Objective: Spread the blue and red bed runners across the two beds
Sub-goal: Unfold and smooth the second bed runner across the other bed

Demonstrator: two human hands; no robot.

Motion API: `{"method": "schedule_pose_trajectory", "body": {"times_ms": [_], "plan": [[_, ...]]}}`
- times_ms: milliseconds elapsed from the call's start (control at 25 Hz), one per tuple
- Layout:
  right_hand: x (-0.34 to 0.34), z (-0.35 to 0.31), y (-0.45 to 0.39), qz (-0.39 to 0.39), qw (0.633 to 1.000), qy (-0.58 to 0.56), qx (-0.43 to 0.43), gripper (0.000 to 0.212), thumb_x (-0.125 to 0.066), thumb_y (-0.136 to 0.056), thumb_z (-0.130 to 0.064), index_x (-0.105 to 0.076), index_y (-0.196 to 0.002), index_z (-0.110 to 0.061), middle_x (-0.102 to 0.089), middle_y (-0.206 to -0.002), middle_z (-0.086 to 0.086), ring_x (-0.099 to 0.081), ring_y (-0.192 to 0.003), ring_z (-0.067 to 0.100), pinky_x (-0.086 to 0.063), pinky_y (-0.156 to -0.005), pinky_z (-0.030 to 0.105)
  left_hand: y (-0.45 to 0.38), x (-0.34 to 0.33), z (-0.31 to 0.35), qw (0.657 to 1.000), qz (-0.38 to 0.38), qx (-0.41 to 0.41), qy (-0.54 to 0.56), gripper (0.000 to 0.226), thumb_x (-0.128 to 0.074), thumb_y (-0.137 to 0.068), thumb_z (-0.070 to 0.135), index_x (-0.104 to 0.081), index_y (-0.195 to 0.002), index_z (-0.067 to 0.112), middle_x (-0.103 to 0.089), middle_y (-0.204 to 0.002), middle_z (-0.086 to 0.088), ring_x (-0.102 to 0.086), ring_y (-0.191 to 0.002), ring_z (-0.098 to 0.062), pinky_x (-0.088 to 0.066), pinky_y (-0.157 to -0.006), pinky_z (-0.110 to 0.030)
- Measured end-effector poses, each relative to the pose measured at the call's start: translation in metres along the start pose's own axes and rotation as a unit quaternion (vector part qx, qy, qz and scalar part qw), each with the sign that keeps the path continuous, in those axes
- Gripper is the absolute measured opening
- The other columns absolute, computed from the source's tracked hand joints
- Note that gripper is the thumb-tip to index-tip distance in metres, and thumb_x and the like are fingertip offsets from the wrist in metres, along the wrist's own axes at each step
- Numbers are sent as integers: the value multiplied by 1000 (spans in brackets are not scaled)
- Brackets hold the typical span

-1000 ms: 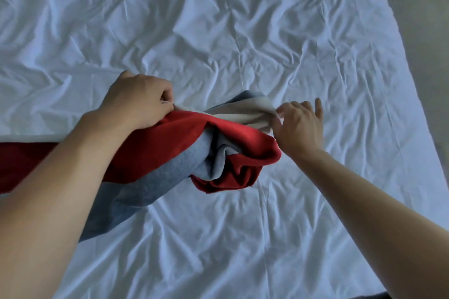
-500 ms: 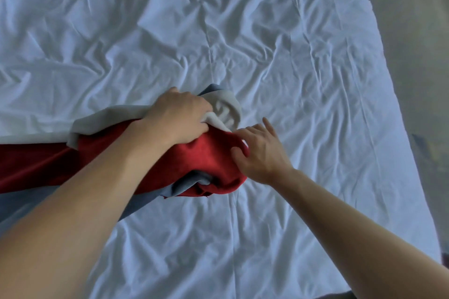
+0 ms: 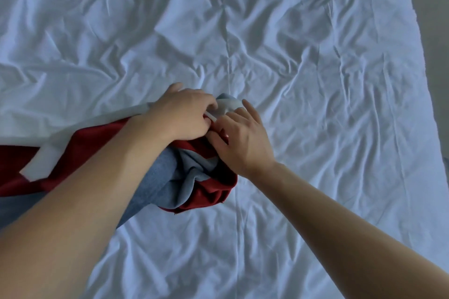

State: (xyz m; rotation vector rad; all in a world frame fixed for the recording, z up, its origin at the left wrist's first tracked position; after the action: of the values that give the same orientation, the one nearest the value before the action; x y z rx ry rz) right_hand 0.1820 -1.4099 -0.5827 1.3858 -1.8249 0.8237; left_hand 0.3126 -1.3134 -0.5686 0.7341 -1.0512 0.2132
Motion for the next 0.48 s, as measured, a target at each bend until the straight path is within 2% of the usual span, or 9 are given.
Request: {"method": "schedule_pose_trajectory", "body": {"times_ms": [120, 200, 280, 360, 400, 480], "plan": [[4, 19, -5, -20, 999, -12, -42, 16, -54, -93, -18, -68, -99, -11, -69, -93, 2, -62, -92, 22, -35, -110, 41, -6, -9, -8, 999, -43, 15, 11, 13, -60, -87, 32, -63, -99, 35, -65, -103, 6, -60, -96, -20, -44, -83, -35], [4, 25, -9, -64, 998, 11, -26, 23, -59, -90, -14, -67, -111, -9, -69, -100, 4, -64, -96, 26, -41, -101, 40, 0, 3, -30, 999, -26, 29, 7, 5, -62, -84, 29, -60, -83, 33, -62, -92, 6, -59, -89, -22, -46, -74, -35], [0, 16, -14, -113, 994, 11, 1, 26, -60, -93, -26, -67, -114, -14, -70, -103, 1, -64, -102, 23, -36, -106, 38, 13, 21, -67, 996, -28, 87, 0, 13, -66, -81, 26, -58, -73, 31, -61, -85, 6, -59, -85, -23, -48, -74, -36], [-7, 3, -21, -139, 990, -5, 6, 26, -56, -96, -37, -69, -109, -18, -72, -96, -4, -62, -104, 17, -23, -115, 36, 32, 39, -98, 983, -78, 167, -8, 15, -69, -80, 23, -60, -71, 31, -64, -85, 4, -59, -82, -22, -51, -77, -38], [-10, -3, -26, -149, 989, -5, 12, 25, -54, -97, -36, -70, -103, -18, -72, -92, -5, -62, -102, 16, -18, -118, 36, 39, 43, -106, 976, -105, 193, -8, 13, -67, -81, 20, -61, -73, 30, -66, -90, 2, -59, -84, -21, -51, -79, -38], [-18, -17, -35, -153, 987, 17, 37, 25, -49, -97, -27, -72, -92, -17, -72, -82, -4, -64, -91, 17, -16, -119, 36, 36, 40, -98, 979, -104, 177, 14, 17, -59, -84, 18, -65, -89, 32, -68, -106, 3, -60, -95, -20, -49, -86, -35]]}}
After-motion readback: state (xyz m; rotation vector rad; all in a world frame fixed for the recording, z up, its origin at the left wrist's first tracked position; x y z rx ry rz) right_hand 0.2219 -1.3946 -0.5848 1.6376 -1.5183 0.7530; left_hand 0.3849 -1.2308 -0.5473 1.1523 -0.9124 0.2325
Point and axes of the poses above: each hand's wrist, its own y-axis away from the middle knuckle, its own x-axis out of the back of the hand, z = x × y, the point moved 2 cm from there along -y, towards the middle knuckle
